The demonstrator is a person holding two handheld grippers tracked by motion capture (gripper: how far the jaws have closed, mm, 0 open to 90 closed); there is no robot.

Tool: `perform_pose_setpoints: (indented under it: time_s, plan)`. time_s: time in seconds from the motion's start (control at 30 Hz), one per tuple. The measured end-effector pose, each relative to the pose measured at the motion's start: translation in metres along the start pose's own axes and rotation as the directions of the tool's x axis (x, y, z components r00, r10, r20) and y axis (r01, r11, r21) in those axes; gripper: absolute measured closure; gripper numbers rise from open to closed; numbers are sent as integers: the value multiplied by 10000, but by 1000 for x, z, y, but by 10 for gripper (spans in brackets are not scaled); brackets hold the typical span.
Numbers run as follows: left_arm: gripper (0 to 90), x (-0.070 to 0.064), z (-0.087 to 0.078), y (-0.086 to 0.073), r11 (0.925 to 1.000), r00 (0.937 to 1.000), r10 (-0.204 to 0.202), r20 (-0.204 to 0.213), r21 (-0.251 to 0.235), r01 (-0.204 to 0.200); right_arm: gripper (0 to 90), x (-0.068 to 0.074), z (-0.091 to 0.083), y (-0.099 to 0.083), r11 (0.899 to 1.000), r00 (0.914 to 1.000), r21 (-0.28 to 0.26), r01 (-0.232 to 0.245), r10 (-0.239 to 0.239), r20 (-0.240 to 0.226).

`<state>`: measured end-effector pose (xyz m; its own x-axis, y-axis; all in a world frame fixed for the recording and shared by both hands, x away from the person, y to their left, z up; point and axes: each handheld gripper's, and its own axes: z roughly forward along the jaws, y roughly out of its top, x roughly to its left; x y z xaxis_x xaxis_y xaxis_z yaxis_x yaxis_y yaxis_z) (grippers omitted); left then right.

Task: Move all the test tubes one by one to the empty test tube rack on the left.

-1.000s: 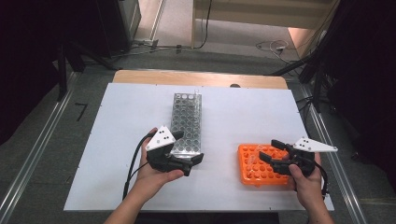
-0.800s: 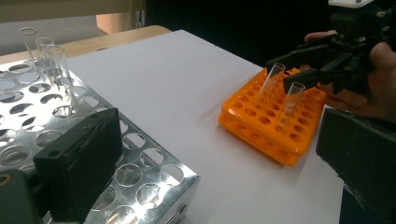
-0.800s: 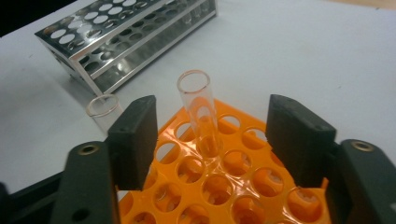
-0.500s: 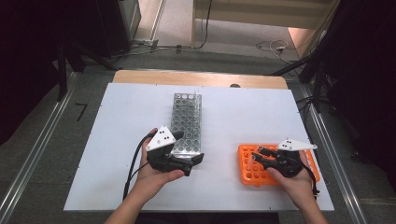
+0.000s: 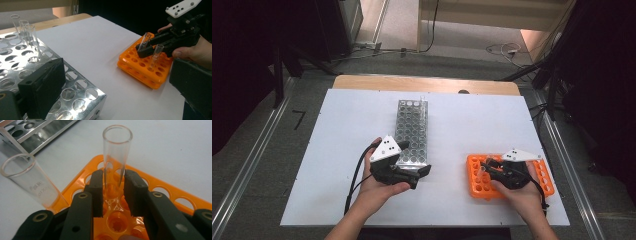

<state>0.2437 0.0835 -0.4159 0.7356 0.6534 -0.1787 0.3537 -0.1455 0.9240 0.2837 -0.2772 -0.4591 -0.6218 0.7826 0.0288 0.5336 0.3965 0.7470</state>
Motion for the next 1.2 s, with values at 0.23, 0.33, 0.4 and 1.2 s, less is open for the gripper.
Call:
perform_pose_setpoints:
  time_s: [0.23, 0.33, 0.4, 1.2]
  plan:
    - [0, 0, 0, 0, 10000, 10000, -15, -19, 6, 15, 716, 3, 4, 4, 10000, 9999, 64, 11, -11, 114]
    - [0, 0, 0, 0, 10000, 10000, -21, -24, 17, 21, 728, 5, 6, 5, 9999, 9998, 105, 84, -86, 181]
    - [0, 0, 0, 0, 10000, 10000, -7, -19, 16, 7, 731, 5, 6, 5, 9999, 9997, 106, 82, -85, 228]
    - [1, -1, 0, 0, 9999, 9999, 153, -60, -4, -153, 735, 8, -42, 32, 9785, 9999, -2062, -15, 35, 94]
